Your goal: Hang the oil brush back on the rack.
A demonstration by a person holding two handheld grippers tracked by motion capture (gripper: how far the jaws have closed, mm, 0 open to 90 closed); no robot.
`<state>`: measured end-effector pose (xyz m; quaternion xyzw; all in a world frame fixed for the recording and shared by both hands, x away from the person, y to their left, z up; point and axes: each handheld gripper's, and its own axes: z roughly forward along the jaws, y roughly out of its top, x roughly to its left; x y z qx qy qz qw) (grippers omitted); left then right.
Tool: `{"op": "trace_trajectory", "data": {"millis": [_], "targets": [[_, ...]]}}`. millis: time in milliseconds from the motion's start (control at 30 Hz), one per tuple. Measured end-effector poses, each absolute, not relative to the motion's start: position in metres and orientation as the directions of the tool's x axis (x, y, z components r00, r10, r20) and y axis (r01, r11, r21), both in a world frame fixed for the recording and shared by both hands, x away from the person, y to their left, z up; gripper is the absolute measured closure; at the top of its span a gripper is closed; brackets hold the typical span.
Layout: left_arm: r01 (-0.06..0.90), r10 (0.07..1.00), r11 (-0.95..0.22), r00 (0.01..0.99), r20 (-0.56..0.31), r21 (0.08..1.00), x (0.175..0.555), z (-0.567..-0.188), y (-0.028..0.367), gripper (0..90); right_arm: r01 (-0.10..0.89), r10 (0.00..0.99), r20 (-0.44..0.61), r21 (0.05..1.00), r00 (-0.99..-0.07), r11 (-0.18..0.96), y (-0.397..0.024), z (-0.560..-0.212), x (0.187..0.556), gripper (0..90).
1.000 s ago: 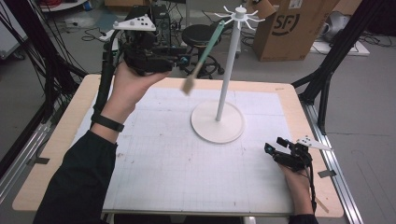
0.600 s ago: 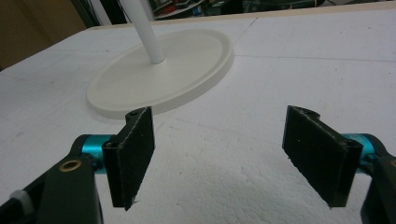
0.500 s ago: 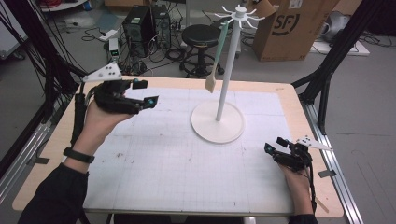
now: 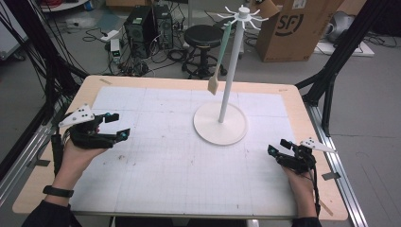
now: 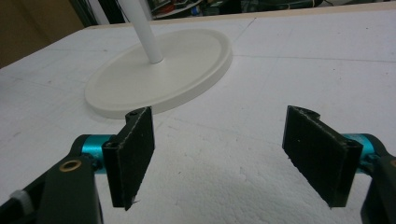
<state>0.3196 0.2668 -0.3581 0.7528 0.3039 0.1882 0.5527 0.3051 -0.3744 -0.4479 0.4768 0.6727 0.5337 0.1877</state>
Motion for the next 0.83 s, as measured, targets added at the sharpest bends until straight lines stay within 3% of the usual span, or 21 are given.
{"op": "trace_trajectory", "data": {"millis": [367, 833], "targets": [[0.284, 0.695, -0.192, 0.715, -0.074, 0.939, 0.313, -0.394, 0.283, 20.4, 0.445, 0.842, 0.258, 0.895, -0.474, -0.024, -0.374, -0.448, 0.305, 24.5], [0.307, 0.715, -0.174, 0.693, -0.094, 0.936, 0.313, -0.411, 0.285, 20.4, 0.443, 0.842, 0.256, 0.896, -0.475, -0.023, -0.374, -0.448, 0.305, 24.4]]}}
